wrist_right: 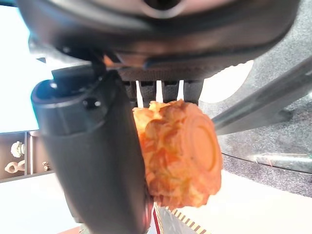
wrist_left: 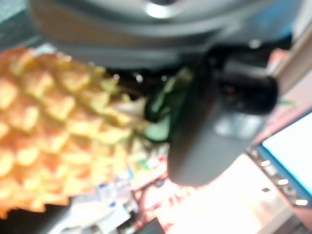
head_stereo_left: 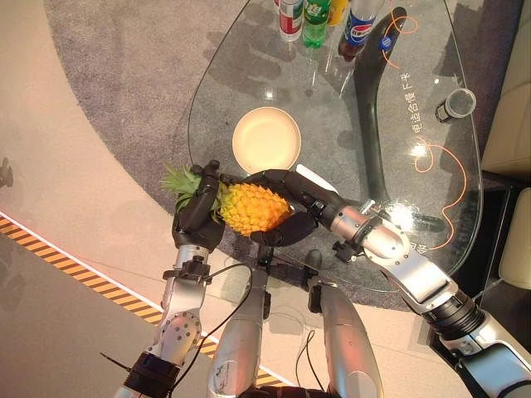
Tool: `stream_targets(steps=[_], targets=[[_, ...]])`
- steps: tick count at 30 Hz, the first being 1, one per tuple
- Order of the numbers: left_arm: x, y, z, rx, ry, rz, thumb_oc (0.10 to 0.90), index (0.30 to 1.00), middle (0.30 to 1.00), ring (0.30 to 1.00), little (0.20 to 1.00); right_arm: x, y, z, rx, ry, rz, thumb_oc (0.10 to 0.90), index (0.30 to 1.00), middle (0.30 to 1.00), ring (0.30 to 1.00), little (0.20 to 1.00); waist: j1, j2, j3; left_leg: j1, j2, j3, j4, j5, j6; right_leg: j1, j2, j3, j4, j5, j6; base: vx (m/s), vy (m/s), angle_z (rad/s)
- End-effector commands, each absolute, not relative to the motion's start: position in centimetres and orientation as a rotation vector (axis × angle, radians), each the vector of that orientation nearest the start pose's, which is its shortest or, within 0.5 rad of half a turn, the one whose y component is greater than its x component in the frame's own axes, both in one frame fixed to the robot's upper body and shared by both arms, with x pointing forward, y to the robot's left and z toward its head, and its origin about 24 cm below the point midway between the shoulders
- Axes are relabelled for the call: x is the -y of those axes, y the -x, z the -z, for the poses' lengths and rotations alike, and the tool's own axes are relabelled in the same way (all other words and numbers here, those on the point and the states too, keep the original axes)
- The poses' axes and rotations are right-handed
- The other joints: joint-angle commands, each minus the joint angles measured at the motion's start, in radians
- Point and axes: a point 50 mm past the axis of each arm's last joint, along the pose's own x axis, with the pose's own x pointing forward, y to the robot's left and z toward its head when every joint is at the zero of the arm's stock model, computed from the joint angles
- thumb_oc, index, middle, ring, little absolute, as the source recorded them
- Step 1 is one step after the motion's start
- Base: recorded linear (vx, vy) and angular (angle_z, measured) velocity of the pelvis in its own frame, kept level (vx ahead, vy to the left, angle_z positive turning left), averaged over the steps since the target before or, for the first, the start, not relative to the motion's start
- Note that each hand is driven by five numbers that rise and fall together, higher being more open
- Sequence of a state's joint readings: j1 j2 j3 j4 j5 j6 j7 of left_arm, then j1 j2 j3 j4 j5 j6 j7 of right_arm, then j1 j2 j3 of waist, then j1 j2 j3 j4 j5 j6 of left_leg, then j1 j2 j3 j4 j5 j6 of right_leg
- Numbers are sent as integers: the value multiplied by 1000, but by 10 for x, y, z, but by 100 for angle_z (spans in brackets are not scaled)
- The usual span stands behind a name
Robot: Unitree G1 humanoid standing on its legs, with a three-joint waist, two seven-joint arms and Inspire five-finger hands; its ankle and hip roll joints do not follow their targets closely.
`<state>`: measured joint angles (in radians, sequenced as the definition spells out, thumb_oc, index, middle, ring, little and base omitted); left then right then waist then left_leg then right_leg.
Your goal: Pick up the fruit to the plate
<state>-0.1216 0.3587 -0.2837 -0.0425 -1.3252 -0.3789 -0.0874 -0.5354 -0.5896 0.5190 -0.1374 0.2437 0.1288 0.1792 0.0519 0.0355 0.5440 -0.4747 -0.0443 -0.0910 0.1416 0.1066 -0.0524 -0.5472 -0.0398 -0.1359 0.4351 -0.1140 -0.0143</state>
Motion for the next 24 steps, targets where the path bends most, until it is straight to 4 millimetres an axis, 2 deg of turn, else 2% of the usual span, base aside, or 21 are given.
stream_targets(steps=[1,9,10,11,24], targets=[[-136,-257,-181,699,1047,601,100,300,300,300,200,40,-252,-172,457,372,-991,100,300,300,300,200,-14,-31,-24,-22,-64,27,156,-106,34,72,22,62,-156,94,50,0,0,0],[-137,-257,-181,709,1046,597,100,300,300,300,200,43,-256,-168,431,378,-957,100,300,300,300,200,-15,-32,-24,-24,-62,31,157,-106,34,67,21,57,-151,93,50,0,0,0],[-137,-257,-181,709,1046,597,100,300,300,300,200,43,-257,-167,423,379,-945,751,858,858,858,851,-15,-32,-24,-23,-62,31,155,-107,34,67,20,55,-152,92,50,0,0,0],[-137,-257,-181,710,1045,596,100,300,300,300,200,44,-257,-166,419,383,-936,800,900,900,900,900,-15,-32,-24,-24,-62,31,154,-106,34,65,20,54,-151,93,50,0,0,0],[-139,-257,-181,735,1045,596,100,300,300,300,200,53,-266,-162,402,377,-815,800,900,900,900,900,-22,-31,-24,-27,-59,40,151,-105,34,55,20,55,-145,92,51,0,0,0]])
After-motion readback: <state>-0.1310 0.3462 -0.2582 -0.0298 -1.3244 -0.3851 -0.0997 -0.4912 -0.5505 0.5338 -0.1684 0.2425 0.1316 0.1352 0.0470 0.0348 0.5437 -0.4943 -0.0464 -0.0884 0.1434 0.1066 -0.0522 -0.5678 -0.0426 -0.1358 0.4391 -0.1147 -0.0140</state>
